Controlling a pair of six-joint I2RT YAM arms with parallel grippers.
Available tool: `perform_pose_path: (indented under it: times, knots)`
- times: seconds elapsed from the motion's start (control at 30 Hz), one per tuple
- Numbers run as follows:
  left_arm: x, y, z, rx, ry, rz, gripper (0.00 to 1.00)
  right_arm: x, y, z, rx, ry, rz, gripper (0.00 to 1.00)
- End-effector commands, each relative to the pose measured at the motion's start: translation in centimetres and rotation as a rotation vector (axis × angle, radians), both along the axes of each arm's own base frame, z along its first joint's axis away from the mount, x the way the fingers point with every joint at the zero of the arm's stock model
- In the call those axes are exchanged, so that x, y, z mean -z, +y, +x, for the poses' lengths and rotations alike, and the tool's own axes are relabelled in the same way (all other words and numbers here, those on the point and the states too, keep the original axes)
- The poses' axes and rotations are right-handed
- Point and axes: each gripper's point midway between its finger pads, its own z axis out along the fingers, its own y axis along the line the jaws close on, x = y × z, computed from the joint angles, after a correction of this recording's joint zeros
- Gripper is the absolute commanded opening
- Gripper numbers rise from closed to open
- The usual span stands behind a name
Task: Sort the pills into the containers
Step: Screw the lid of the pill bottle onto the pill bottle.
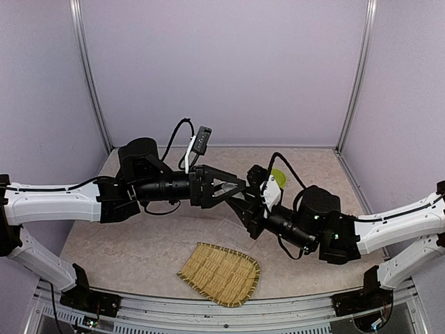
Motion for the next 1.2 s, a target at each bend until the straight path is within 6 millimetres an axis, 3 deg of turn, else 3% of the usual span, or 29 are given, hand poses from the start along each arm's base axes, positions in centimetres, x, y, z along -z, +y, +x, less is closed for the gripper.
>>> perform_pose_path:
  times: [0.0, 0.23, 0.93, 1.17]
  knots:
    - [-1.7, 0.8, -0.5, 0.0, -0.031, -0.047, 0.99, -2.2, -2.5, 0.5, 0.062, -0.02, 0.053, 0.24]
    - [-1.8, 0.7, -0.6, 0.01, -0.025, -0.053, 0.99, -2.1, -3.7, 1.4, 0.113, -0.02, 0.038, 0.24]
    - [-2.8, 0.5, -1.7, 0.061, -0.034, -0.085, 0.99, 1.1, 1.2, 0.8, -0.018, 0.049, -0.036, 0.24]
    - [-2.3, 1.1, -1.5, 0.031, -0.038, -0.067, 0.99, 0.1, 0.4, 0.8, -0.004, 0.031, -0.018, 0.24]
